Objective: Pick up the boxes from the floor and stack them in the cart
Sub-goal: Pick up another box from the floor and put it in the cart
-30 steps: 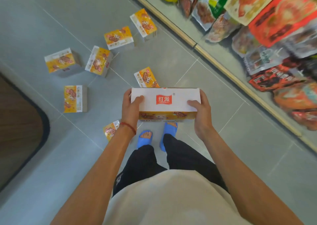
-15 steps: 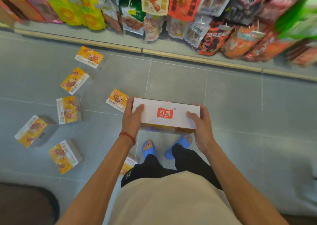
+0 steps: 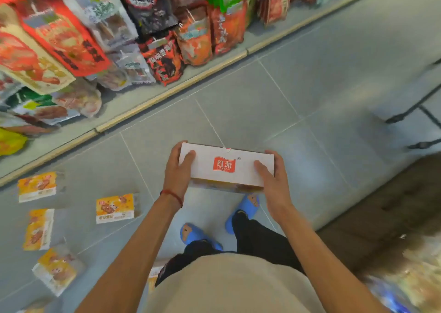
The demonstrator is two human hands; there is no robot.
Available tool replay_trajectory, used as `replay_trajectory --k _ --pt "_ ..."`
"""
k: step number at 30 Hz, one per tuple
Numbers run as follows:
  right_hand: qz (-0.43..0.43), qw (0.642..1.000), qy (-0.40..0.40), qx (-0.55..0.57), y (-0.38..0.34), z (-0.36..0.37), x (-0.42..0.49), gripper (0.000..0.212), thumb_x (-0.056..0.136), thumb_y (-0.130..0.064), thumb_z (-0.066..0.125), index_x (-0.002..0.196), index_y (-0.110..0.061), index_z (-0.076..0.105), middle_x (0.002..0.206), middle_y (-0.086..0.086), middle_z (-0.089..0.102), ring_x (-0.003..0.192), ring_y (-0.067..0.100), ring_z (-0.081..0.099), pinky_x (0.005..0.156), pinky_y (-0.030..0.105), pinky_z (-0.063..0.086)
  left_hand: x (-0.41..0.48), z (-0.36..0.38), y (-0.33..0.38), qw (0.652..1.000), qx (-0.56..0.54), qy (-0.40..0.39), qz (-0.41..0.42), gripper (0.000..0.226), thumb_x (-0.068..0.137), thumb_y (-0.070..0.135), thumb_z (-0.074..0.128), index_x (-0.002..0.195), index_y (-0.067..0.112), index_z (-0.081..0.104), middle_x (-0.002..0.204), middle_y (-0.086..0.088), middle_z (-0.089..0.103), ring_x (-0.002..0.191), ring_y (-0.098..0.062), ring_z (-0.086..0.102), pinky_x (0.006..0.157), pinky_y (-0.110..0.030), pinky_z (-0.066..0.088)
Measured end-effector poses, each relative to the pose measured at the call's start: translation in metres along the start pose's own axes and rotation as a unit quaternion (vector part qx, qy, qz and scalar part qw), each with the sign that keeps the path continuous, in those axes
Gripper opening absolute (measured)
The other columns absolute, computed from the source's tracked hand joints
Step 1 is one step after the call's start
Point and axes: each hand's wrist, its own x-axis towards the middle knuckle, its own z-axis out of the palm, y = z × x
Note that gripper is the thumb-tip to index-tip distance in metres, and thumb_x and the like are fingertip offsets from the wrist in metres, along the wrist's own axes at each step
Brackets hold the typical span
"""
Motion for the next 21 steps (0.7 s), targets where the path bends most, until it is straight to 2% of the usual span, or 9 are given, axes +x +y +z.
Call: replay_trajectory --k 3,6,8,11,16,19,21 --pt "-0.004 0.999 0.035 0.033 -0.02 -0.053 0.027 0.028 0.104 -0.018 0.059 0.13 -0.026 0.051 0.121 -0.001 0.063 0.102 0.013 0.063 0.064 0.015 0.053 0.007 0.073 0.027 0.999 0.026 -0.037 0.014 0.03 0.103 0.018 0.052 0.133 0.02 0.052 0.12 0.002 0.059 0.102 -0.01 0.057 0.076 -0.016 0.046" --pt "-0.012 0.996 0.068 0.064 -0.045 -0.104 0.051 0.027 0.105 -0.019 0.056 0.131 -0.024 0.049 0.122 0.003 0.061 0.102 0.015 0.062 0.056 0.014 0.053 0.017 0.142 0.052 0.994 0.056 -0.09 0.033 0.031 0.104 0.027 0.051 0.135 0.025 0.049 0.125 0.001 0.059 0.109 -0.013 0.058 0.082 -0.022 0.05" --pt "-0.026 0.993 0.096 0.068 -0.057 -0.137 0.065 0.027 0.106 -0.024 0.054 0.132 -0.027 0.048 0.126 0.004 0.06 0.107 0.016 0.063 0.06 0.013 0.054 0.023 0.186 0.069 0.989 0.069 -0.125 0.044 0.029 0.103 0.028 0.052 0.132 0.028 0.05 0.127 0.0 0.059 0.113 -0.017 0.059 0.084 -0.024 0.052" --pt "-0.04 0.986 0.144 0.08 -0.071 -0.179 0.085 0.027 0.106 -0.031 0.054 0.132 -0.034 0.046 0.129 0.0 0.059 0.11 0.014 0.064 0.066 0.012 0.054 0.032 0.249 0.094 0.977 0.083 -0.184 0.064 0.031 0.103 0.029 0.053 0.134 0.027 0.048 0.123 0.003 0.058 0.108 -0.01 0.059 0.074 -0.015 0.05" --pt "-0.034 0.969 0.209 0.128 -0.097 -0.235 0.126 0.033 0.105 -0.03 0.055 0.137 -0.03 0.045 0.13 0.005 0.06 0.105 0.012 0.065 0.064 0.014 0.055 0.062 0.347 0.128 0.955 0.101 -0.268 0.073 0.028 0.101 0.023 0.057 0.129 0.024 0.05 0.124 -0.004 0.061 0.104 -0.014 0.062 0.073 -0.016 0.053" --pt "-0.032 0.96 0.234 0.151 -0.119 -0.266 0.157 0.038 0.105 -0.027 0.055 0.142 -0.028 0.043 0.132 0.008 0.058 0.104 0.013 0.065 0.059 0.015 0.056 0.083 0.404 0.152 0.936 0.119 -0.321 0.077 0.034 0.1 0.026 0.058 0.133 0.023 0.048 0.122 -0.003 0.062 0.103 -0.012 0.064 0.069 -0.015 0.056" --pt "-0.032 0.953 0.252 0.163 -0.136 -0.286 0.184 0.039 0.106 -0.027 0.055 0.142 -0.029 0.042 0.133 0.008 0.057 0.104 0.013 0.065 0.058 0.015 0.055 0.102 0.445 0.168 0.927 0.123 -0.346 0.079 0.033 0.1 0.025 0.059 0.131 0.024 0.049 0.123 -0.004 0.063 0.108 -0.015 0.065 0.073 -0.019 0.058"
